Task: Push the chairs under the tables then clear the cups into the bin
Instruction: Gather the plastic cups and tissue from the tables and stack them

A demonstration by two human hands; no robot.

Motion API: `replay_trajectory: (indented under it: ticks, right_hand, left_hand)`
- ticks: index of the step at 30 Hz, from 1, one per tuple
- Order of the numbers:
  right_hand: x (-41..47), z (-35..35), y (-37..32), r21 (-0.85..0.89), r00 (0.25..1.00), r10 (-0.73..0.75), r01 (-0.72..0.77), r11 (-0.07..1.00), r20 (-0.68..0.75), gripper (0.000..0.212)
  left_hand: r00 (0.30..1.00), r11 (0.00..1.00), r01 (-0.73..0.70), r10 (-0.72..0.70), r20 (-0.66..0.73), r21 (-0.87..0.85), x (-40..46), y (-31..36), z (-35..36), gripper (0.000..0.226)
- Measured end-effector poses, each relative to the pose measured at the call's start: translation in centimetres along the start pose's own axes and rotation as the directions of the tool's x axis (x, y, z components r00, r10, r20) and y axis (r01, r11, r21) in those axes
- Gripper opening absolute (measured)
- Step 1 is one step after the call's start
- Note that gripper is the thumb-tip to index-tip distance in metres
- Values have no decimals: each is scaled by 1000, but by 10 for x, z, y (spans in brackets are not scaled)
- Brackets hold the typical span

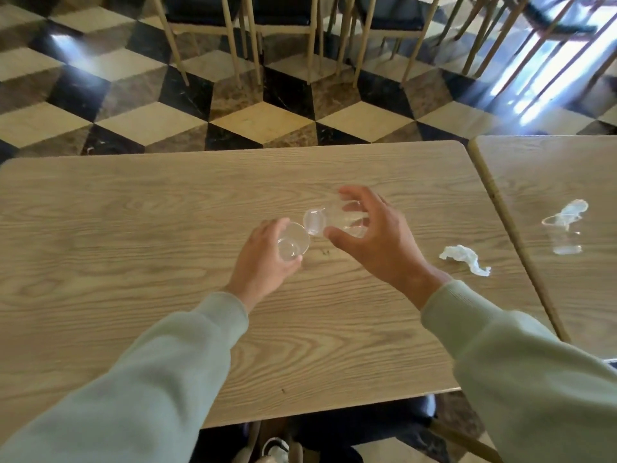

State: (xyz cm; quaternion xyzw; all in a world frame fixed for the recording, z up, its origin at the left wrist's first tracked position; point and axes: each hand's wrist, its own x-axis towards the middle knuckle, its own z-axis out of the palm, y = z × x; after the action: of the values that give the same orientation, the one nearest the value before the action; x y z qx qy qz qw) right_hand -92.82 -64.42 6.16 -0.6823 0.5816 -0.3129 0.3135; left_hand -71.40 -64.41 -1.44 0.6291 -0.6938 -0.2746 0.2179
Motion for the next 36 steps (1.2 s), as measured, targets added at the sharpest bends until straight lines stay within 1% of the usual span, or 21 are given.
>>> replay_trajectory:
  ticks: [3,5,9,13,15,18,22,25,28,30,32,34,36]
  right_hand:
    - [-10,3,-15,-14,999,-29,29,999,23,65]
    - [-20,2,-19,-40,999,-21,23,999,37,67]
    - [-43,-4,-13,-89,998,26,-21,996,49,69]
    - [-57,-11,-6,-116,994,100,-94,989,46,71]
    - [-60,-15,-5,-135,990,119,-109,985,71,73]
    - [-66,-25,3,-147,984,144,-129,981,100,77]
    - [-71,-58,28,-117,981,167,-155,981,97,80]
    - [-71,-90,54,-85,971,215,-207,975,101,90]
    - [-75,-132,97,-23,964,232,-231,973,134,95]
    - [-77,-162,128,38,959,247,-254,966,141,90]
    - [-78,-197,164,71,957,275,-282,957,94,78]
    - [-75,-231,199,54,949,313,-312,949,-20,64]
    - [-70,-263,234,-6,924,360,-364,931,-130,51]
  left_hand:
    - [999,998,-35,34,-12,-55,-8,17,6,67]
    - [999,995,-50,48,-23,-83,-12,30,8,67]
    - [998,989,-55,55,-4,-136,-22,49,14,76]
    - [995,986,-99,100,2,-136,-31,59,25,75]
    - [996,985,-91,93,4,-149,-35,61,33,74]
    - [995,980,-77,87,46,-184,-39,73,48,74]
    - [989,949,-106,131,63,-298,-30,112,67,81]
    - [984,936,-143,169,54,-323,-20,146,89,82]
    - [986,936,-142,163,39,-323,-9,188,130,76]
    - [991,936,-114,132,33,-334,-4,216,157,70]
    - [995,936,-57,83,58,-348,3,244,187,66]
    - [996,937,-17,45,72,-348,9,265,209,66]
    - [997,938,27,0,79,-347,16,285,228,67]
